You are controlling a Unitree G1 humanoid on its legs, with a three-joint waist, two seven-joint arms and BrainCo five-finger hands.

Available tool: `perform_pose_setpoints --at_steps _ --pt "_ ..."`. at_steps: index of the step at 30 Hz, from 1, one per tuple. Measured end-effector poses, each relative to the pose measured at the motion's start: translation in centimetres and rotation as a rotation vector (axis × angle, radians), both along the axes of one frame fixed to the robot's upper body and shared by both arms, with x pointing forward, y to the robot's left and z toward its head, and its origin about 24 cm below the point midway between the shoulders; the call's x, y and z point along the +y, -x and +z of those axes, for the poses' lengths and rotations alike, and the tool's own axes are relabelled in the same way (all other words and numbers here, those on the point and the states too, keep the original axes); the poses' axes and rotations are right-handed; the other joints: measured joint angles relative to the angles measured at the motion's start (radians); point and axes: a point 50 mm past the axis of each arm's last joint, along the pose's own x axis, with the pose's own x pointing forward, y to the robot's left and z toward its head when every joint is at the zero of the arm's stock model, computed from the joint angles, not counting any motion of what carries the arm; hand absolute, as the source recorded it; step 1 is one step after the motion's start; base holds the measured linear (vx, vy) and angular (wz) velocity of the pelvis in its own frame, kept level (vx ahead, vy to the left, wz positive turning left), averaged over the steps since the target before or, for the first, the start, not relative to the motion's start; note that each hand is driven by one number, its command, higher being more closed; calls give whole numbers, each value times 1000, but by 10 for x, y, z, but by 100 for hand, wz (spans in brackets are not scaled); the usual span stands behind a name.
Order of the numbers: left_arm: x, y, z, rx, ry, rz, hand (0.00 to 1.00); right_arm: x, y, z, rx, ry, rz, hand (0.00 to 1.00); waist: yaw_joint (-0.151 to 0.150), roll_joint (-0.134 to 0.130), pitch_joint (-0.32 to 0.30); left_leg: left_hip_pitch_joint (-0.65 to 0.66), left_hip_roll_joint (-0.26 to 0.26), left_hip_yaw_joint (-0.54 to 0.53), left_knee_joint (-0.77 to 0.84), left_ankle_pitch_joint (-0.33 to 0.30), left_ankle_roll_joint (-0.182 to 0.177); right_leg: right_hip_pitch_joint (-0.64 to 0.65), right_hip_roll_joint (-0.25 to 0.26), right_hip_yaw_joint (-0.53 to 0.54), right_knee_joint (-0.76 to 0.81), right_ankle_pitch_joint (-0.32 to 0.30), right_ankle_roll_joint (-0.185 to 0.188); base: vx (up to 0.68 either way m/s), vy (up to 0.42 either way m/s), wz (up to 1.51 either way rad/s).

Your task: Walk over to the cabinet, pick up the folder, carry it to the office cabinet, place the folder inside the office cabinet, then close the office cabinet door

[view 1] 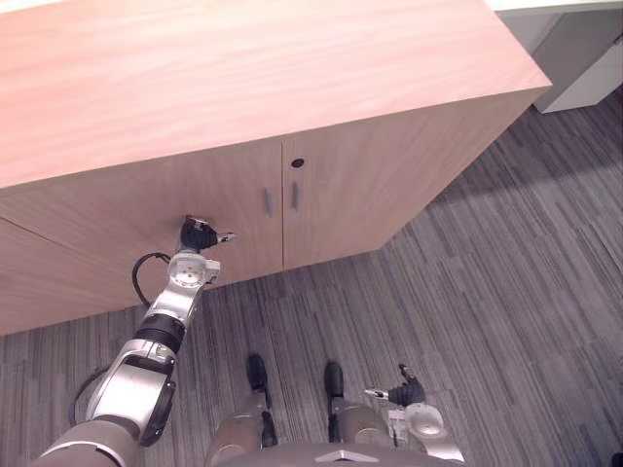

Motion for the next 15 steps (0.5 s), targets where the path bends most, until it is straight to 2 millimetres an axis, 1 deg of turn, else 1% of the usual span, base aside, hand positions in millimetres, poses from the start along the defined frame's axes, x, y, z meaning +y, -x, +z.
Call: perform_pose_setpoints --at_steps 4,7,9,12,13,14,15 --pt "1 -2 6 -18 -7 -1 0 3 -1 0 -6 -8 -3 0 2 1 2 0 12 2 -6 4 -2 -14 10 5 17 -2 -11 -68 -14 -8" --pt "-8 -1 19 -99 11 -44 0 3 -1 0 -7 -4 -8 0 5 -1 4 6 19 1 -6 6 -4 -13 14 2 27 -8 -21 -80 5 -1" --pt "-17 7 24 -165 55 -83 0 2 0 0 -4 -3 -10 0 7 -1 4 14 20 0 -6 2 -9 -4 15 1 25 -11 -25 -62 15 0" --pt "-33 24 15 -183 143 -122 0 2 0 -1 3 -2 -12 0 12 -1 4 33 19 -3 -6 1 -10 20 14 -3 11 -15 -17 -25 16 2" --pt "-40 37 4 -169 197 -136 0 1 0 -1 3 -2 -14 0 18 -1 4 38 19 -5 -6 0 -10 30 12 -10 4 -15 -17 3 14 5" --pt "-42 42 -1 -156 221 -141 0 1 0 -1 4 -2 -16 0 20 -1 4 39 19 -7 -6 0 -10 34 11 -19 1 -15 -17 23 13 10" --pt "-44 53 -13 -122 256 -137 0 1 0 -1 6 -1 -18 0 24 -1 4 41 19 -10 -6 0 -10 41 11 -26 -3 -15 -16 28 5 9"
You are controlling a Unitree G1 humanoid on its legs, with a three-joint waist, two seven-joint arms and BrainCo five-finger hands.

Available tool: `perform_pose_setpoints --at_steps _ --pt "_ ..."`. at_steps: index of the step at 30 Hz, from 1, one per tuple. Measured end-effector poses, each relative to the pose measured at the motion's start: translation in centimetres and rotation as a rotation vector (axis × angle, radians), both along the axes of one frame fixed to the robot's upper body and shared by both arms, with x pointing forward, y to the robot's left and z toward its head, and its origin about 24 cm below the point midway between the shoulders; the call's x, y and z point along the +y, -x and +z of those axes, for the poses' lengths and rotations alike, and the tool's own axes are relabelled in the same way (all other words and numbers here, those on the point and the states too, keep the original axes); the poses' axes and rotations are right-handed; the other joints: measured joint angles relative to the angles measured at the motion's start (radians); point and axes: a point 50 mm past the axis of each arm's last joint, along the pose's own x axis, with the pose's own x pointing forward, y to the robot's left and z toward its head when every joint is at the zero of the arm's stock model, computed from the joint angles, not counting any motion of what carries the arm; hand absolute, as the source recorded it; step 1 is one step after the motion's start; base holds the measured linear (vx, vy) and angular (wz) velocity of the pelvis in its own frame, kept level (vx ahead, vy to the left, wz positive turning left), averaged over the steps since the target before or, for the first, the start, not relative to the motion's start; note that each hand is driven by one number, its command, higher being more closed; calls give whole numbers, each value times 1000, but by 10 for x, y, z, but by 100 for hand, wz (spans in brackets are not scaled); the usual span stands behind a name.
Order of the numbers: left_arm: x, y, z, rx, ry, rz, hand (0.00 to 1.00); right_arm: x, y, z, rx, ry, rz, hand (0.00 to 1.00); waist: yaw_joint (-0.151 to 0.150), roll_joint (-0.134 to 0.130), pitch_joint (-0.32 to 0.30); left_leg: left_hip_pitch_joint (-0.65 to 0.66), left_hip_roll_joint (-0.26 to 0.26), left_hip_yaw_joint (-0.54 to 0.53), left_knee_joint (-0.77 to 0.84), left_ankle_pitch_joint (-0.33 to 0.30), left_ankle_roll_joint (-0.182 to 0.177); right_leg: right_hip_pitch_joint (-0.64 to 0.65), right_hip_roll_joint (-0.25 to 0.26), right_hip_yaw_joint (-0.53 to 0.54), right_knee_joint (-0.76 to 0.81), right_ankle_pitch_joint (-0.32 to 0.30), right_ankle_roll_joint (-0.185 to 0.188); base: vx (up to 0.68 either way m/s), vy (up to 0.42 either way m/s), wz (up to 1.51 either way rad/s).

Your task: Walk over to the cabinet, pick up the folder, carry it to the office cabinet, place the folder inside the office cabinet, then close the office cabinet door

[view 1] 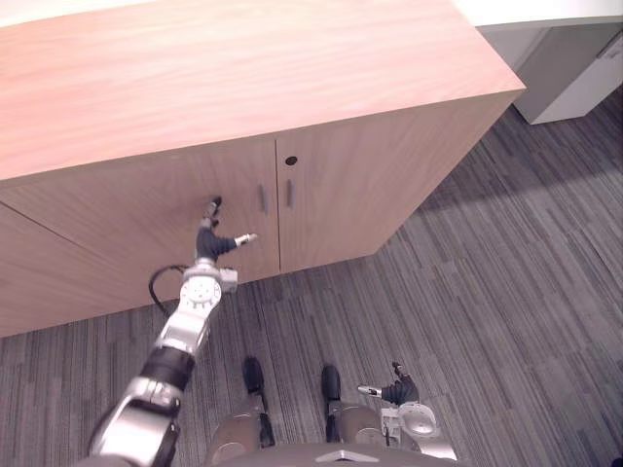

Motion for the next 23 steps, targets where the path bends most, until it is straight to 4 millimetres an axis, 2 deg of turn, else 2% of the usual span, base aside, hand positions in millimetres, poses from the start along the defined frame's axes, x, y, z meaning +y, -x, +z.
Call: perform_pose_setpoints --at_steps 1,3,4,6,7,12,13,16,18,19,23 --pt "0 6 -7 24 14 -1 0 0 -1 0 -1 1 -1 0 3 0 0 2 0 0 0 -1 0 2 0 0 0 -1 1 48 3 9" --pt "3 35 -38 139 35 -1 0 -3 -4 2 -3 2 -18 0 9 0 0 19 -1 -1 0 -4 3 26 0 -2 -6 5 13 81 -3 4" --pt "4 42 -45 169 42 -2 0 -4 -5 2 -4 2 -23 0 12 0 0 24 -1 -1 0 -4 4 33 -1 -3 -8 5 14 80 -3 2" --pt "5 67 -72 286 62 -14 0 -6 -4 2 1 11 -25 0 30 -1 -1 50 -4 -7 0 -8 3 62 -2 -11 -13 3 13 82 -6 9" --pt "6 73 -78 318 64 -14 0 -6 -5 2 1 12 -23 0 29 -1 -1 56 -5 -14 0 -8 2 71 -3 -19 -15 3 13 70 -8 23" --pt "25 119 -133 606 48 37 0 -4 -12 1 8 12 -10 0 40 -2 -3 94 -9 -27 0 -17 1 121 -4 -29 -21 -8 16 23 -1 9" --pt "27 124 -138 638 45 48 0 -4 -12 0 13 12 -10 0 42 -2 -3 99 -10 -27 0 -18 2 124 -5 -29 -22 -11 16 0 0 0" --pt "43 157 -164 819 -19 103 0 -4 -1 -9 77 5 -11 0 52 -5 -15 118 -17 -33 0 -28 1 148 -12 -41 -24 -24 28 11 16 9" --pt "48 168 -170 875 -48 113 0 -3 0 -11 92 -1 -6 0 53 -8 -17 121 -20 -39 0 -32 0 154 -14 -47 -25 -26 30 17 20 13" --pt "52 181 -178 942 -63 131 0 -3 5 -14 119 -5 -7 0 54 -15 -20 131 -26 -46 0 -34 3 170 -19 -50 -25 -29 31 24 23 15" --pt "57 194 -182 989 -52 170 0 -4 11 -18 147 -11 -25 0 64 -22 -26 151 -34 -51 0 -41 5 187 -27 -52 -17 -41 36 14 14 6"
